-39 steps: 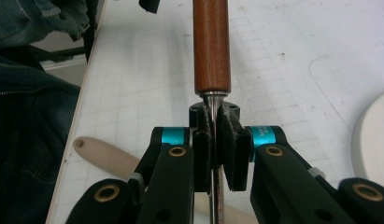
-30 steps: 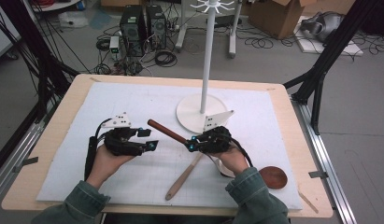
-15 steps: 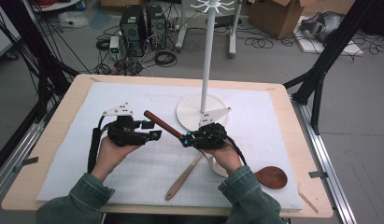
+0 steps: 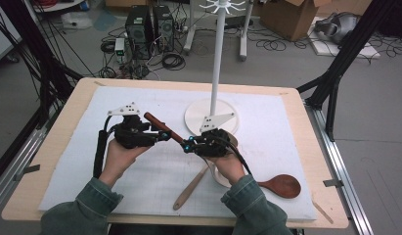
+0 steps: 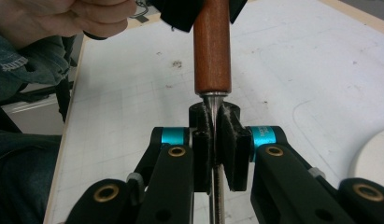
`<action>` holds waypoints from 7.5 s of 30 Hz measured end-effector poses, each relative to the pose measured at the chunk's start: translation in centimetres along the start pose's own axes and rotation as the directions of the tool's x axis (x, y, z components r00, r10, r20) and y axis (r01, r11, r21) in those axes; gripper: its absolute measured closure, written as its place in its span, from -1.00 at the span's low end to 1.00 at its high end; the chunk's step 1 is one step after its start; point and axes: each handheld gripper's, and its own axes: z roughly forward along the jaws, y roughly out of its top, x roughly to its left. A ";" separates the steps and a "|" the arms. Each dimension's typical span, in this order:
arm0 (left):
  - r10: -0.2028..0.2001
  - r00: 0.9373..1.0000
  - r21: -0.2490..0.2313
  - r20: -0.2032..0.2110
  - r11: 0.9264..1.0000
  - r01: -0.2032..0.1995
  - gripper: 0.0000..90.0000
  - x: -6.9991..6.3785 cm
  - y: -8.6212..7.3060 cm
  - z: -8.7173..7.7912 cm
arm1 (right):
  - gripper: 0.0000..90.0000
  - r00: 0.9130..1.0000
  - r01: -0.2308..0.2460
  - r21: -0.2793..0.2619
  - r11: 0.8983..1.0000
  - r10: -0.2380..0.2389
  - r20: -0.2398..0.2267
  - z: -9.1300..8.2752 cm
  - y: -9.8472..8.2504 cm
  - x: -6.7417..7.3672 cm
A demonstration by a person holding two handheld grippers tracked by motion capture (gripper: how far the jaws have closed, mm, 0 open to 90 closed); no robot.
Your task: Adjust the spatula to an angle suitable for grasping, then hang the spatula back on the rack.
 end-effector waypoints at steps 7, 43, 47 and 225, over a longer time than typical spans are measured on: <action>-0.030 0.999 -0.025 0.030 0.999 0.031 0.22 0.3 0.2 -0.4 | 0.81 0.999 -0.003 0.003 1.000 0.003 -0.045 0.3 0.0 -0.1; -0.010 0.990 -0.078 0.137 0.997 0.021 0.51 -1.3 2.8 -1.7 | 0.85 0.998 0.026 0.016 1.000 -0.025 -0.065 -0.6 1.2 0.3; -0.022 0.987 -0.069 0.161 0.997 0.034 0.55 -1.0 2.7 -1.8 | 0.71 0.994 0.025 0.006 1.000 -0.024 -0.108 -0.7 1.5 -0.1; 0.175 0.972 0.000 -0.159 0.984 -0.177 -0.41 1.9 -3.8 -6.4 | 0.86 0.953 -0.066 -0.220 0.973 0.126 0.274 -13.3 12.8 -8.6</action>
